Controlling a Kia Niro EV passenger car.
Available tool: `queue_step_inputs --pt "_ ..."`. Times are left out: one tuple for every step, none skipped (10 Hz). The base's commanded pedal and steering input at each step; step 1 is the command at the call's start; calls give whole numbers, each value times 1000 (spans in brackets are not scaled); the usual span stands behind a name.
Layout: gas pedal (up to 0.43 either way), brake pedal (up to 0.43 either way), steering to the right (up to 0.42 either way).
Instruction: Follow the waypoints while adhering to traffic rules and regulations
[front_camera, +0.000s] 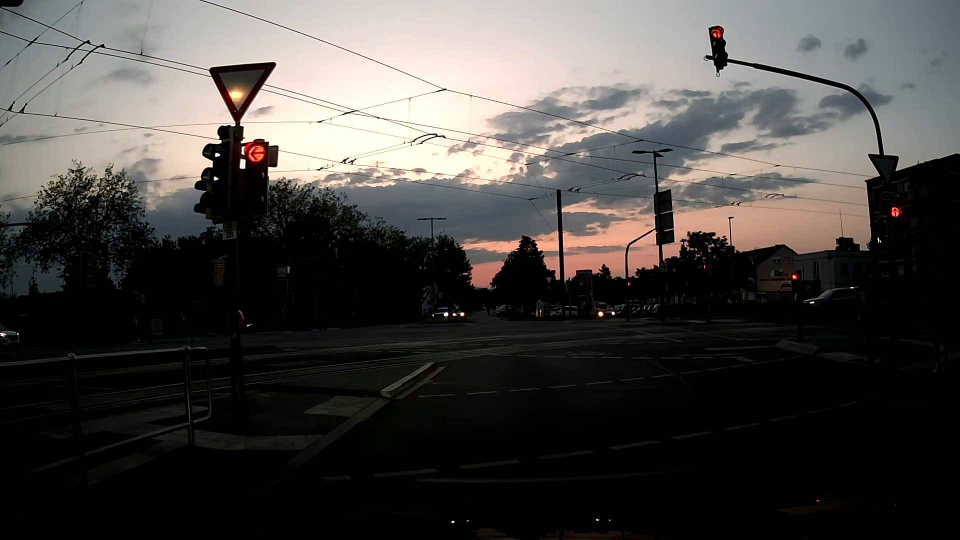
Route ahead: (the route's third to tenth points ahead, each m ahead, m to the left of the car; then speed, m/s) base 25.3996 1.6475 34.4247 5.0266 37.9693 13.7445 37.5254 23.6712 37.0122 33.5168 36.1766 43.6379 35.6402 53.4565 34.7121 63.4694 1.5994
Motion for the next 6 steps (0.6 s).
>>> queue_step_inputs --pt "0 238 36" --pt "0 238 26" --pt "0 238 20" --pt "0 238 20" --pt "0 232 22" --pt "0 238 26"
